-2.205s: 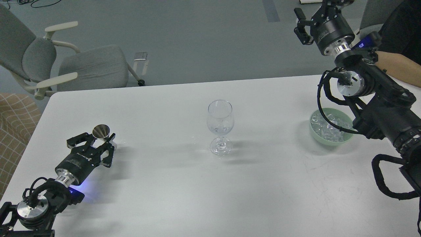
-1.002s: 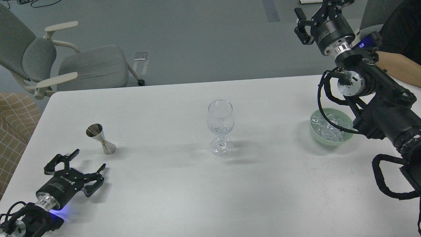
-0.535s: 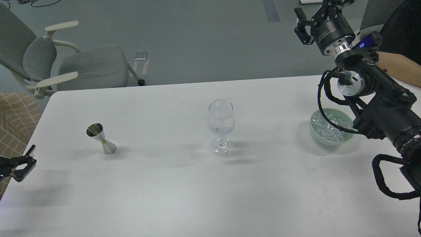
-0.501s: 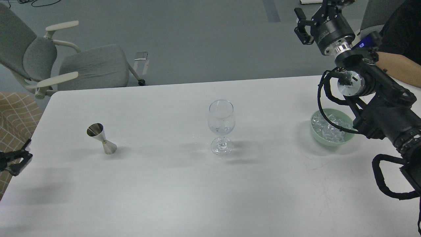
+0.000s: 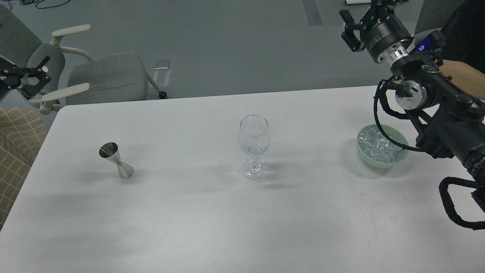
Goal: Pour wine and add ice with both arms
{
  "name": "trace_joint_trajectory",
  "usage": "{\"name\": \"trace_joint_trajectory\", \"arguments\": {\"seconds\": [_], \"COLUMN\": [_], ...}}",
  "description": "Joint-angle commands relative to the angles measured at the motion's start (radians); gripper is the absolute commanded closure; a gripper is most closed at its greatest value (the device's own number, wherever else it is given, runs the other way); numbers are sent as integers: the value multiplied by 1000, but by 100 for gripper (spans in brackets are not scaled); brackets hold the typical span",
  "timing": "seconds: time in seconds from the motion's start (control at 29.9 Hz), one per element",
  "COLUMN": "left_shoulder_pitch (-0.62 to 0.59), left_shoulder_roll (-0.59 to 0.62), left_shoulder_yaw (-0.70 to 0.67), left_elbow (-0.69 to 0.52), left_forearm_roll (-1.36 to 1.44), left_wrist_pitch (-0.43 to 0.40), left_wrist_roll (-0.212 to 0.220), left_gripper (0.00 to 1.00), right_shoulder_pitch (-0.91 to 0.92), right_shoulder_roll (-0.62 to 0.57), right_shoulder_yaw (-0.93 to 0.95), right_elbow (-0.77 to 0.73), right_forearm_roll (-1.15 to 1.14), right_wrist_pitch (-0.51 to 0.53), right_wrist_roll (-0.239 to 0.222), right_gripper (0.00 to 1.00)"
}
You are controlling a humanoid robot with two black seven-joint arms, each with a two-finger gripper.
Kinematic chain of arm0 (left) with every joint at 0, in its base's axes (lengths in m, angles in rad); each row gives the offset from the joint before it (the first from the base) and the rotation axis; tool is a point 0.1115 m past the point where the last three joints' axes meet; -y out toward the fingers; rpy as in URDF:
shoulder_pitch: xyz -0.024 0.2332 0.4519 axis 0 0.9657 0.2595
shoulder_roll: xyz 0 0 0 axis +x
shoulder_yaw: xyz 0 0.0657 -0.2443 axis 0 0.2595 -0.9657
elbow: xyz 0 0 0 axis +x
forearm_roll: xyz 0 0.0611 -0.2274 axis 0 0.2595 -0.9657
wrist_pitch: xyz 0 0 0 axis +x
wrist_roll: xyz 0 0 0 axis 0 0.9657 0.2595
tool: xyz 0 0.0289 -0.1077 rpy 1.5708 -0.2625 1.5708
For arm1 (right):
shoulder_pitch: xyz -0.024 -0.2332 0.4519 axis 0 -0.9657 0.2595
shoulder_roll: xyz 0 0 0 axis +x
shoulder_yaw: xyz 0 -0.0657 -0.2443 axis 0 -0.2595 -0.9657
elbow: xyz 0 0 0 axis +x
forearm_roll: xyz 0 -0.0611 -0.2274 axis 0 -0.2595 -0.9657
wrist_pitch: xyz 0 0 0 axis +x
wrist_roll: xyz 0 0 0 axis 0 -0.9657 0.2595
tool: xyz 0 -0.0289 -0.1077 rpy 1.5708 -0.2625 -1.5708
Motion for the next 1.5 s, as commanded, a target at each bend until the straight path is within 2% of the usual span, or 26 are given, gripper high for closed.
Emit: {"name": "trace_joint_trajectory", "arguments": {"seconds": [0.0,0.1,0.17,0.33,0.37,0.43,0.57,0.7,0.97,1.17,1.47], "left_shoulder_pitch": [-109,-153,-156,-147,-147,-145,-143,-145,-143,-143,-140], "left_shoulder_roll": [-55,-108,-127,-179,-179,-181,-199,-211,-240,-237,-239], "left_shoulder_yaw": [81,108,110,111,111,111,114,145,147,147,147], "left_elbow": [38,69,75,75,75,71,69,69,66,64,63], "left_forearm_roll": [143,255,280,287,287,287,289,289,289,289,287], "left_wrist_pitch": [0,0,0,0,0,0,0,0,0,0,0], "left_wrist_roll": [-57,-132,-154,-156,-156,-156,-156,-159,-160,-160,-160], "left_gripper": [2,2,2,2,2,2,2,2,2,2,2], "right_shoulder_pitch": [0,-2,-3,-23,-23,-48,-132,-221,-361,-431,-404], "right_shoulder_roll": [-49,-130,-170,-386,-387,-463,-617,-693,-717,-698,-597], "right_shoulder_yaw": [-60,-154,-192,-347,-348,-378,-394,-394,-395,-398,-481], "right_elbow": [20,90,124,291,291,353,484,552,554,543,427], "right_forearm_roll": [-2,-9,-22,-196,-197,-284,-536,-777,-1176,-1354,-1431], "right_wrist_pitch": [-3,-18,-41,-133,-133,-166,-264,-372,-558,-571,-569], "right_wrist_roll": [2,3,5,9,9,11,12,15,28,37,68], "right_gripper": [0,0,0,0,0,0,0,0,0,0,3]}}
